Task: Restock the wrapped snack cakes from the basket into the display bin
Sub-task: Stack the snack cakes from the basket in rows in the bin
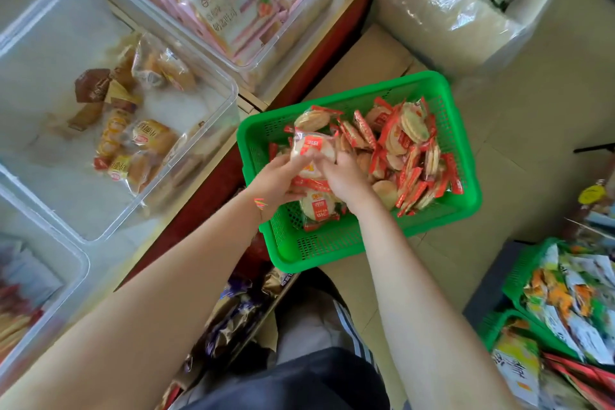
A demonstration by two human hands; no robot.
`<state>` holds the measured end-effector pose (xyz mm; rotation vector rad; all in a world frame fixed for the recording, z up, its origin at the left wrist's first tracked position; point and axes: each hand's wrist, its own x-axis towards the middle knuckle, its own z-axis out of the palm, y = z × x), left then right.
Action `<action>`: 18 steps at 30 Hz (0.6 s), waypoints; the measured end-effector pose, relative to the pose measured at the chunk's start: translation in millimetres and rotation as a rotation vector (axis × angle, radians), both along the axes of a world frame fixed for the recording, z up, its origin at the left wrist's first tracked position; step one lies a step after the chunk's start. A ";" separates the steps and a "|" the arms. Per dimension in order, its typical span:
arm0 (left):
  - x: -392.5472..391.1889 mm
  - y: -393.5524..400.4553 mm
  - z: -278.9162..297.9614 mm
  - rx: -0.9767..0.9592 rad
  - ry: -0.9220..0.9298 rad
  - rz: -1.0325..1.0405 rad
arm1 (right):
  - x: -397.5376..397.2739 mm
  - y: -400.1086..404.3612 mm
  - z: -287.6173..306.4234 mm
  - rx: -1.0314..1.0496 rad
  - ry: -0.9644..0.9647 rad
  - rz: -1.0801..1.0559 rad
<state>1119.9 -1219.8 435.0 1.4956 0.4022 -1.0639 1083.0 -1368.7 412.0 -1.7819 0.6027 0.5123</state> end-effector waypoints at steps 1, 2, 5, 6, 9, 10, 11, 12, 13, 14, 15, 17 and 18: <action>0.5 7.5 -2.0 0.006 -0.006 -0.010 | 3.5 0.5 1.9 0.035 0.024 0.028; 0.8 15.5 -4.0 0.034 -0.027 -0.008 | 8.7 -0.6 -0.1 0.035 0.027 0.032; 2.5 39.8 -10.1 0.109 -0.046 0.045 | 28.9 -3.3 1.1 -0.131 -0.064 -0.060; 2.6 47.1 -11.8 0.125 -0.050 0.058 | 36.2 -3.4 0.6 -0.171 -0.100 -0.084; 0.3 63.7 -15.2 0.166 -0.071 0.079 | 54.4 3.2 -0.6 -0.166 -0.127 0.008; -1.0 67.4 -15.5 0.172 -0.078 0.085 | 59.0 7.7 -1.6 -0.158 -0.112 0.047; -1.8 70.6 -15.6 0.174 -0.085 0.094 | 62.1 12.4 -4.2 -0.165 -0.098 0.071; -2.4 73.1 -15.3 0.169 -0.088 0.106 | 63.0 17.3 -7.1 -0.185 -0.078 0.074; -2.6 75.5 -14.7 0.163 -0.087 0.115 | 62.1 21.9 -9.0 -0.189 -0.056 0.046; -2.7 77.6 -14.5 0.161 -0.083 0.122 | 59.7 25.9 -11.4 -0.179 -0.032 -0.014; -3.2 79.7 -14.8 0.160 -0.077 0.126 | 56.4 29.3 -14.1 -0.156 -0.004 -0.105; -4.9 82.6 -14.8 0.155 -0.069 0.152 | 50.0 32.0 -18.0 -0.130 0.041 -0.310; -5.7 83.3 -14.4 0.153 -0.070 0.167 | 47.2 31.3 -18.9 -0.134 0.056 -0.375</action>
